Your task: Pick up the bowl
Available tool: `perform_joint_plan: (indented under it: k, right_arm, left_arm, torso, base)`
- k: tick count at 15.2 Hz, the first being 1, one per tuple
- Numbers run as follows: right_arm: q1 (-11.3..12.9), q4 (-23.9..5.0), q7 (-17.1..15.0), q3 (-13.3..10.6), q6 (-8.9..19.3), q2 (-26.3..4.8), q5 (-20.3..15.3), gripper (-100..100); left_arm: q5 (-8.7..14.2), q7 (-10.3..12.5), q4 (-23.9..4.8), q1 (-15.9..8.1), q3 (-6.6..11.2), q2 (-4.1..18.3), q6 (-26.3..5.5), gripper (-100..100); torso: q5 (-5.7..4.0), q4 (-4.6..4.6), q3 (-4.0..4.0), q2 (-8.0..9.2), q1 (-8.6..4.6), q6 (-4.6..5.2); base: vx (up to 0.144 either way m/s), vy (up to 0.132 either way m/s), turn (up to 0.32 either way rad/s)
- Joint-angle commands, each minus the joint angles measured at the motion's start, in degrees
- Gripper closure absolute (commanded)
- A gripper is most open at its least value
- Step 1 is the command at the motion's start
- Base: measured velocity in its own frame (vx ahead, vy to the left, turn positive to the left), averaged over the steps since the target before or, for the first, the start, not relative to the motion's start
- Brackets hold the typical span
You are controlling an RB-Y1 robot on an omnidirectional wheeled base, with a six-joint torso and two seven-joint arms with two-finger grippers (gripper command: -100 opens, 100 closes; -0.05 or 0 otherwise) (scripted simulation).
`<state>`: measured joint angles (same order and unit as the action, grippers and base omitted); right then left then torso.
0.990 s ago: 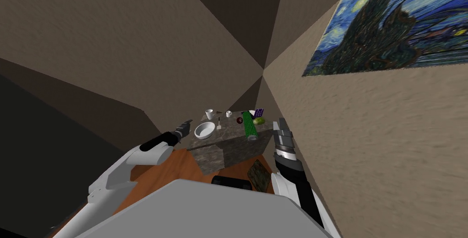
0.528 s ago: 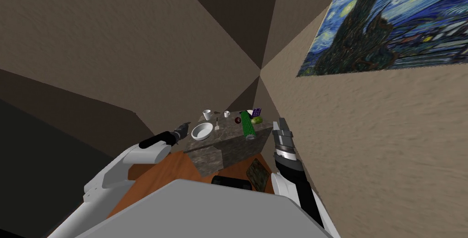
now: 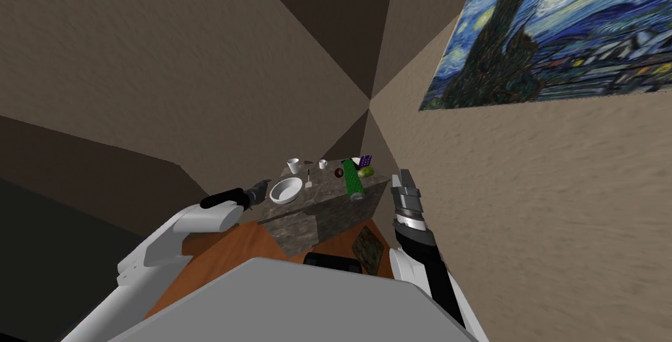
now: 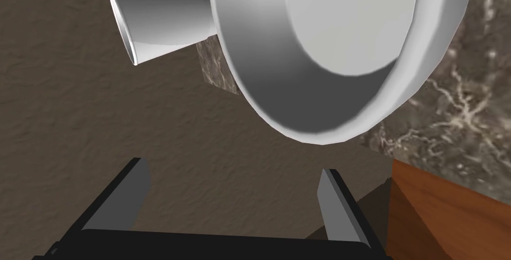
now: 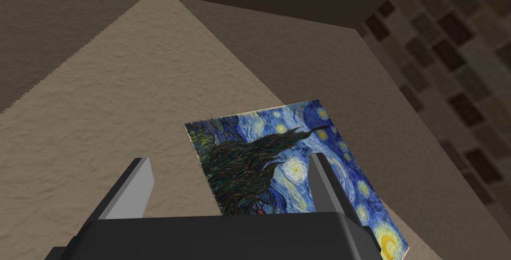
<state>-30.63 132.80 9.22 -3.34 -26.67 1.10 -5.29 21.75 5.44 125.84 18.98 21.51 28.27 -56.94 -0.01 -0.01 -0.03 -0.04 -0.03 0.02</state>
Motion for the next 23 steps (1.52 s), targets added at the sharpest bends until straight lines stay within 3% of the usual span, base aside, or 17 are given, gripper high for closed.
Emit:
perform_joint_plan:
  k: [1,3,6,7,10,14,17,18,23]
  right_arm:
    - [0.0,0.0,0.0,0.0,0.0,0.0,0.0,0]
    - [-0.01,0.0,0.0,0.0,0.0,0.0,0.0,0]
    - [0.0,0.0,0.0,0.0,0.0,0.0,0.0,0]
    - [-0.01,0.0,0.0,0.0,0.0,0.0,0.0,0]
    - [0.0,0.0,0.0,0.0,0.0,0.0,0.0,0]
    - [0.0,0.0,0.0,0.0,0.0,0.0,0.0,0]
    - [-0.01,0.0,0.0,0.0,0.0,0.0,0.0,0]
    - [-0.01,0.0,0.0,0.0,0.0,0.0,0.0,0]
    - [0.0,0.0,0.0,0.0,0.0,0.0,0.0,0]
  left_arm:
    - [0.34,0.02,-0.17,-0.13,0.3,0.06,-2.86,-100]
    - [1.49,0.08,-0.64,-0.57,1.3,0.36,-5.22,-100]
    - [1.49,0.08,-0.64,-0.57,1.3,0.36,-7.48,-100]
    - [2.61,0.15,-1.09,-1.01,2.27,0.63,-9.56,-100]
    - [2.61,0.15,-1.09,-1.01,2.27,0.63,-11.66,-100]
    - [4.75,0.27,-1.94,-1.86,4.11,1.03,-17.25,-100]
    - [4.75,0.27,-1.94,-1.86,4.11,1.03,-19.61,-100]
    - [5.76,0.33,-2.34,-2.27,4.97,1.18,-21.73,-100]
    - [6.72,0.39,-2.71,-2.67,5.78,1.3,-26.9,-100]
  torso:
    - [0.0,0.0,0.0,0.0,0.0,0.0]
    - [0.0,0.0,0.01,0.01,0.01,-0.03]
    - [0.0,0.0,0.0,0.0,0.0,-0.02]
    - [0.0,0.0,0.01,0.01,0.01,-0.04]
    - [0.0,0.0,0.0,0.0,0.0,-0.02]
    - [0.0,0.0,0.0,0.0,0.0,-0.03]
    - [0.0,0.0,-0.01,-0.02,0.0,-0.03]
    - [0.0,0.0,0.0,0.0,0.0,-0.04]
    - [0.0,-0.01,-0.02,-0.03,-0.01,-0.01]
  base:
    - [0.008,-0.003,-0.065]
    - [0.007,-0.004,-0.056]
    - [0.009,-0.003,-0.066]
    - [0.009,-0.006,-0.091]
    - [0.008,-0.004,-0.068]
    - [0.011,-0.004,-0.103]
    - [0.011,-0.003,-0.051]
    - [0.01,-0.008,-0.086]
    - [0.014,-0.004,-0.09]
